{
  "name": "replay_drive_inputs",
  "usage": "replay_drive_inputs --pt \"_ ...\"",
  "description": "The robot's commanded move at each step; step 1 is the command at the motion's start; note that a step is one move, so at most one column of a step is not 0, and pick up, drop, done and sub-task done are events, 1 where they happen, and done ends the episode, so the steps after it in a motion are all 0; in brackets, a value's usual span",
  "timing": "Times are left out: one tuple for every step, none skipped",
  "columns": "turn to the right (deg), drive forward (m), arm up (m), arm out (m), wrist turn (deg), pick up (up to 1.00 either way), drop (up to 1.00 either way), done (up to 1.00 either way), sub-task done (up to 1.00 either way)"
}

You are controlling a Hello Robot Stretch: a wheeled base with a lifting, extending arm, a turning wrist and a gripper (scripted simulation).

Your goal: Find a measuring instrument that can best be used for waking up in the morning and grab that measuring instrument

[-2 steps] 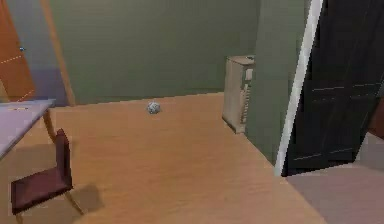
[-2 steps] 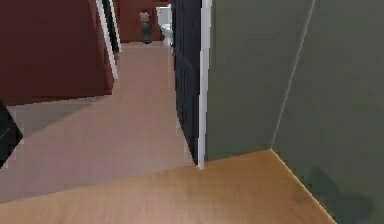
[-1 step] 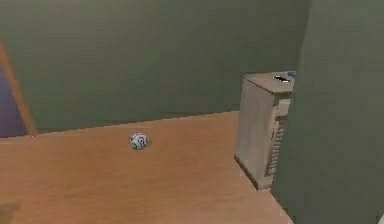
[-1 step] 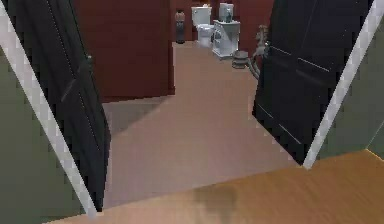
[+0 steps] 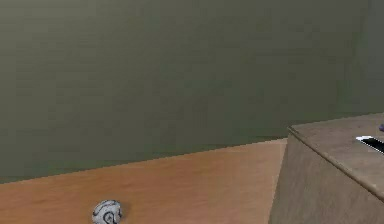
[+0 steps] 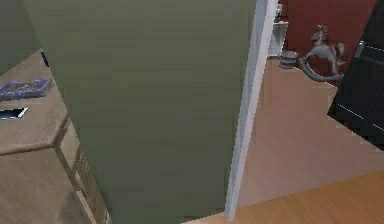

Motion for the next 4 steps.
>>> replay_drive_inputs --pt "3.0 0.00 0.00 0.00 0.0 0.00 0.00 0.00 0.00" --pt "0.0 1.00 0.00 0.00 0.0 0.00 0.00 0.00 0.00" --pt "27.0 0.00 0.00 0.00 0.0 0.00 0.00 0.00 0.00" --pt "0.0 0.30 0.00 0.00 0.0 0.00 0.00 0.00 0.00"
